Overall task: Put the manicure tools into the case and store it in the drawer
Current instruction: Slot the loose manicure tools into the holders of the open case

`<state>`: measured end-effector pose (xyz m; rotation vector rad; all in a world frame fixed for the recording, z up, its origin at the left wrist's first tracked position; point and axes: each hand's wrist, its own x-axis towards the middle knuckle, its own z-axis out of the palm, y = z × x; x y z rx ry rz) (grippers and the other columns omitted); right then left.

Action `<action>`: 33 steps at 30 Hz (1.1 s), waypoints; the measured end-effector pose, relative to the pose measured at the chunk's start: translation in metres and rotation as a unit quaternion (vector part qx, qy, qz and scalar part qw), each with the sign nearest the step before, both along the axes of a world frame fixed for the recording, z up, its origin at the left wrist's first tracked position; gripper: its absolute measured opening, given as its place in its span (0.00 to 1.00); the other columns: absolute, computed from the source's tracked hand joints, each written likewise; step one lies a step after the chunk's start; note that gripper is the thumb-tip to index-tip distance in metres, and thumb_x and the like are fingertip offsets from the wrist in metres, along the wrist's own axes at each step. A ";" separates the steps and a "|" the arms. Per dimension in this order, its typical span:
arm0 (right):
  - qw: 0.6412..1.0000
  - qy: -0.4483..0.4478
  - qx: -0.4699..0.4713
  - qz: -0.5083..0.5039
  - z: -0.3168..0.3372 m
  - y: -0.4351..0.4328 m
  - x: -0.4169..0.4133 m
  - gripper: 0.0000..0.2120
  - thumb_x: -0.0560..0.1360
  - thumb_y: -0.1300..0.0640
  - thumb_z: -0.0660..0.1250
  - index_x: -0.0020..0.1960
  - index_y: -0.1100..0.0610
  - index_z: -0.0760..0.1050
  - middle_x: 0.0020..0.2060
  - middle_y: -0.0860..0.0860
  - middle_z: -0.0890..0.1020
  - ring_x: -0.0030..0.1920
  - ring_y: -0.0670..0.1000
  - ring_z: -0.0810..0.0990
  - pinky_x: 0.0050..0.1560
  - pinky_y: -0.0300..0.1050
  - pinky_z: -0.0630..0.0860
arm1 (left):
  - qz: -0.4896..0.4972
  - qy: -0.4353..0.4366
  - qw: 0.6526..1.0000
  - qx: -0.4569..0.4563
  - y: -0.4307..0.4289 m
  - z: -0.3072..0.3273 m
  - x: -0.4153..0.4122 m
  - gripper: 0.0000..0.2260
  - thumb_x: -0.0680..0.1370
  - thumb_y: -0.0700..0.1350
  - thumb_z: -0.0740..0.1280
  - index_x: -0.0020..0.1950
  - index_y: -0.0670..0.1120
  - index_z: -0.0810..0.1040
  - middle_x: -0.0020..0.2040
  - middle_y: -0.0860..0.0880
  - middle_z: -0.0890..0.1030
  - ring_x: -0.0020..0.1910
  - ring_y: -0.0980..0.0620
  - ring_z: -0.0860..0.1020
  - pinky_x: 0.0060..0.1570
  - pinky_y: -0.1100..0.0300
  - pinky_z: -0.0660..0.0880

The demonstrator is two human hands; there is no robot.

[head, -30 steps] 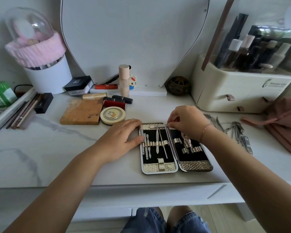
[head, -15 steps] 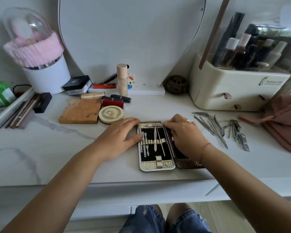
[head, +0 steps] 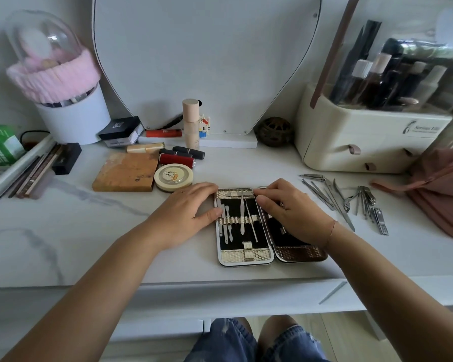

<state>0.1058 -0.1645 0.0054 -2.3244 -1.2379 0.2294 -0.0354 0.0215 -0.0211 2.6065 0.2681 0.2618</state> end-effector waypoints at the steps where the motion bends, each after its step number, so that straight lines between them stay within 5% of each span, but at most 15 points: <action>1: 1.000 -0.012 -0.007 0.000 0.000 0.000 -0.001 0.17 0.78 0.44 0.55 0.64 0.44 0.73 0.52 0.44 0.71 0.57 0.46 0.70 0.64 0.50 0.62 | 0.000 -0.001 1.000 0.001 0.000 0.000 0.000 0.28 0.75 0.61 0.55 0.73 0.52 0.60 0.73 0.55 0.61 0.72 0.57 0.58 0.66 0.65 0.53; 18: 0.998 -0.054 -0.020 0.040 -0.004 -0.002 -0.001 0.31 0.73 0.31 0.41 0.63 0.43 0.72 0.51 0.44 0.69 0.59 0.46 0.67 0.58 0.46 0.57 | 0.000 0.000 1.000 0.004 0.002 -0.002 0.001 0.29 0.75 0.63 0.54 0.73 0.52 0.60 0.73 0.55 0.61 0.72 0.57 0.58 0.68 0.63 0.54; 23: 0.999 -0.042 0.016 0.026 -0.010 -0.004 0.002 0.47 0.62 0.22 0.33 0.69 0.43 0.66 0.52 0.40 0.68 0.60 0.44 0.67 0.60 0.46 0.58 | 0.000 -0.001 1.000 0.003 0.000 0.000 0.001 0.30 0.74 0.63 0.54 0.73 0.51 0.60 0.73 0.55 0.62 0.72 0.57 0.58 0.68 0.64 0.54; 28: 0.997 -0.078 0.004 0.020 -0.013 -0.002 -0.002 0.37 0.68 0.29 0.39 0.66 0.42 0.70 0.53 0.44 0.69 0.59 0.47 0.68 0.59 0.47 0.59 | -0.001 -0.006 1.000 0.008 0.000 -0.001 0.000 0.27 0.77 0.59 0.56 0.73 0.51 0.60 0.73 0.54 0.62 0.72 0.57 0.58 0.67 0.64 0.53; 33: 0.990 -0.137 -0.031 0.029 -0.015 -0.002 -0.003 0.45 0.65 0.24 0.32 0.69 0.43 0.66 0.55 0.46 0.68 0.59 0.49 0.67 0.57 0.46 0.58 | -0.004 -0.010 1.000 0.013 0.000 -0.001 0.001 0.26 0.77 0.58 0.57 0.73 0.50 0.61 0.73 0.54 0.62 0.71 0.57 0.59 0.67 0.64 0.54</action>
